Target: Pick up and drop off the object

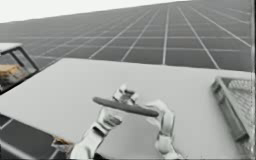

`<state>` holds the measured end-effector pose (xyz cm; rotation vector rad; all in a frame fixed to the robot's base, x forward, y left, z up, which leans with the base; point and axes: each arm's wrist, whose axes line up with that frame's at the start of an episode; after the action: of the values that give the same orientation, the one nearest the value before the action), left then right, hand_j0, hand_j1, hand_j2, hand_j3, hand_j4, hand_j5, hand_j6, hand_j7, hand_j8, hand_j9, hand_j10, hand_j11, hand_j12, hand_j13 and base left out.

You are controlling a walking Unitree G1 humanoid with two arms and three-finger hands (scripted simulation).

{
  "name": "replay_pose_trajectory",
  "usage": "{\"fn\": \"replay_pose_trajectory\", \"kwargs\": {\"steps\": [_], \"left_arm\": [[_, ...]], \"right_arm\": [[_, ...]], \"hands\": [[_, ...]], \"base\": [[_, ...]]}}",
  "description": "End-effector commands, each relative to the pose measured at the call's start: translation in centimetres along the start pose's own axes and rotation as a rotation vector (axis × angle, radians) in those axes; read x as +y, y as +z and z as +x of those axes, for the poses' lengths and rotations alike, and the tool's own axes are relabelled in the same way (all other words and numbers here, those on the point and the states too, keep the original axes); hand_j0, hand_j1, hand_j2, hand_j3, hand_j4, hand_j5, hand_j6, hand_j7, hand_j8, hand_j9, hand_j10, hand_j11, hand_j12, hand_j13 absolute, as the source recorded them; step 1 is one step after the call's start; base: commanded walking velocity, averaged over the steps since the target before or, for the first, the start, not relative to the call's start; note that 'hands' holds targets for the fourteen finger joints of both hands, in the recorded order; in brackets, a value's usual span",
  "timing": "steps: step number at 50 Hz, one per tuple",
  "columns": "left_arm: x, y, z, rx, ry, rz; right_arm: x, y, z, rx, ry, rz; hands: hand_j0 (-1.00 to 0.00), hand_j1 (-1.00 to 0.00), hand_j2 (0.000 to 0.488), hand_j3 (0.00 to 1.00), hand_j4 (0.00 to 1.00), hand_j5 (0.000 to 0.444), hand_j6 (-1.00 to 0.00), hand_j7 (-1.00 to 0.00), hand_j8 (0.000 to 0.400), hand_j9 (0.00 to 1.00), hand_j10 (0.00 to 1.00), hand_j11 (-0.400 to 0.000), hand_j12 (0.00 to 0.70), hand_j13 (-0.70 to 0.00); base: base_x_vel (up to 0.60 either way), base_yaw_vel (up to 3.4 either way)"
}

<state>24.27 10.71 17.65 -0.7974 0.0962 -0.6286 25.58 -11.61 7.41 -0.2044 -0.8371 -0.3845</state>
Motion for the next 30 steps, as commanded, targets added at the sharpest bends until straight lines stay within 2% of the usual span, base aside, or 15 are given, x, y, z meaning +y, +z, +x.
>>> {"fn": "replay_pose_trajectory", "kwargs": {"steps": [1,2,4,6,7,8,9,10,11,30], "left_arm": [[5.2,-6.1,-6.7,0.236,0.434,-0.049],[4.8,-5.5,-7.0,0.235,0.429,-0.041],[5.9,-5.6,-7.0,0.235,0.443,-0.053],[5.3,-5.2,-7.1,0.233,0.419,-0.048],[5.2,-5.3,-7.3,0.242,0.426,-0.042],[5.8,-5.5,-7.7,0.232,0.412,-0.034],[5.5,-5.1,-7.7,0.219,0.408,-0.044],[5.3,-5.6,-7.7,0.232,0.409,-0.053],[5.2,-4.8,-8.1,0.220,0.408,-0.046],[5.2,-4.8,-8.1,0.220,0.408,-0.046]], "right_arm": [[0.0,1.2,0.2,-0.177,-0.114,0.086],[-1.2,0.9,0.5,-0.180,-0.106,0.101],[-1.9,0.3,-0.2,-0.177,-0.106,0.171],[-3.4,0.5,-0.3,-0.184,-0.121,0.238],[-2.2,1.2,-0.6,-0.204,-0.115,0.244],[-2.7,1.0,-1.0,-0.209,-0.090,0.249],[-3.0,0.4,-1.6,-0.217,-0.079,0.252],[-3.0,1.2,-1.5,-0.232,-0.045,0.280],[5.5,-5.6,10.7,1.184,-0.338,0.326],[5.5,-5.6,10.7,1.184,-0.338,0.326]], "hands": [[0.00,0.00,0.000,1.00,1.00,0.000,0.00,0.00,0.000,1.00,1.00,-0.400,0.000,-0.700],[0.00,0.00,0.000,1.00,1.00,0.000,0.00,0.00,0.000,1.00,1.00,-0.400,0.000,-0.700],[0.00,0.00,0.000,1.00,1.00,0.000,0.00,0.00,0.000,1.00,1.00,-0.400,0.000,-0.700],[0.00,0.00,0.000,1.00,1.00,0.000,0.00,0.00,0.000,1.00,1.00,-0.400,0.000,-0.700],[0.00,0.00,0.000,1.00,1.00,0.000,0.00,0.00,0.000,1.00,1.00,-0.400,0.000,-0.700],[0.00,0.00,0.000,1.00,1.00,0.000,0.00,0.00,0.000,1.00,1.00,-0.400,0.000,-0.700],[0.00,0.00,0.000,1.00,1.00,0.000,0.00,0.00,0.000,1.00,1.00,-0.400,0.000,-0.700],[0.00,0.00,0.000,1.00,1.00,0.000,0.00,0.00,0.000,1.00,1.00,-0.400,0.000,-0.700],[0.00,0.00,0.000,1.00,1.00,0.000,0.00,0.00,0.000,1.00,1.00,-0.400,0.000,-0.700],[0.00,0.00,0.000,1.00,1.00,0.000,0.00,0.00,0.000,1.00,1.00,-0.400,0.000,-0.700]], "base": [[0.00,0.00],[0.00,0.00],[0.00,0.00],[0.00,0.00],[0.00,0.00],[0.00,0.00],[0.00,0.00],[0.00,0.00],[0.18,2.32],[0.19,2.17]]}}
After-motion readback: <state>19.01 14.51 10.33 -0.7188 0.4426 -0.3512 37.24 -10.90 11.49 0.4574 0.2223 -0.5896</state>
